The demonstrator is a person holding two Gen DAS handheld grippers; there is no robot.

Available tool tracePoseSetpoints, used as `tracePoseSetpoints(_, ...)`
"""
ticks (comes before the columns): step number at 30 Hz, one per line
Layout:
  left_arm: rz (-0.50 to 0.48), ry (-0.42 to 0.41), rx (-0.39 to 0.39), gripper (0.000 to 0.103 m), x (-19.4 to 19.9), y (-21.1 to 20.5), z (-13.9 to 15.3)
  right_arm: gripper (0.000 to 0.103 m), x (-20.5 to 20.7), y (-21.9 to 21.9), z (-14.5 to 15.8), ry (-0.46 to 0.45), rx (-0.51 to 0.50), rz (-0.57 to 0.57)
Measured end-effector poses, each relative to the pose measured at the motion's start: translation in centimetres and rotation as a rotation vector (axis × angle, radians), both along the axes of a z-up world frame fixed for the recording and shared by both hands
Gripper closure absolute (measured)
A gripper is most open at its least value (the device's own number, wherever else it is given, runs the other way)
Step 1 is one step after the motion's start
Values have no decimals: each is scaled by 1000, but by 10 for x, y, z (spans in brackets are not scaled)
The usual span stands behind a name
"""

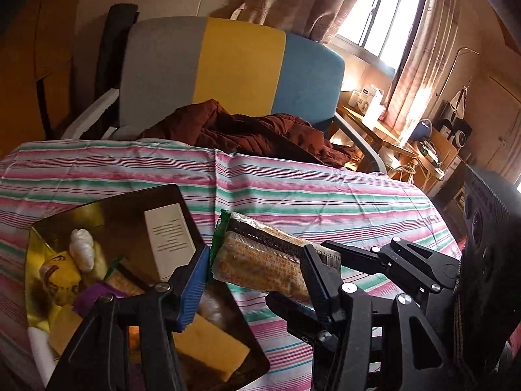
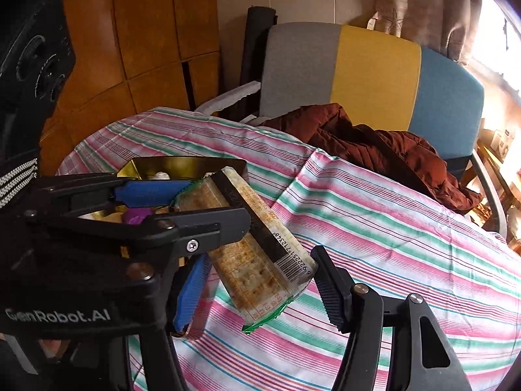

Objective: Organize objects
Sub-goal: 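Carry the granola snack bar toward the gold tray with the left gripper, then release the granola snack bar into the gold tray and withdraw the left gripper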

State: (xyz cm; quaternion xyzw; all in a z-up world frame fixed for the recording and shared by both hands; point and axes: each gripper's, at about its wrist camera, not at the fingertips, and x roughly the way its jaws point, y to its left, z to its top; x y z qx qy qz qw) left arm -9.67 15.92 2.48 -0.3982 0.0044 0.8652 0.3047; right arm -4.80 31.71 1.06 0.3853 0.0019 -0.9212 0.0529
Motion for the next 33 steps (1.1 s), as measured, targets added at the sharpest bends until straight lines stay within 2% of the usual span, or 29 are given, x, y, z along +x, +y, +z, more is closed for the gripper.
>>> tracePoseSetpoints(4, 40, 33, -26, 47, 2, -24, -2, 39, -4, -27, -1, 9, -10, 41)
tracePoseSetpoints(16, 130, 14, -25, 47, -5, -79, -20, 39, -25, -87, -15, -20, -15, 117)
tracePoseSetpoints(23, 148, -7, -29, 47, -19, -89, -30, 39, -42, -104, -25, -45, -14, 124)
tracePoseSetpoints(33, 151, -61, -28, 47, -41, -88, -50, 39, -61, -102, -42, -92, -39, 102)
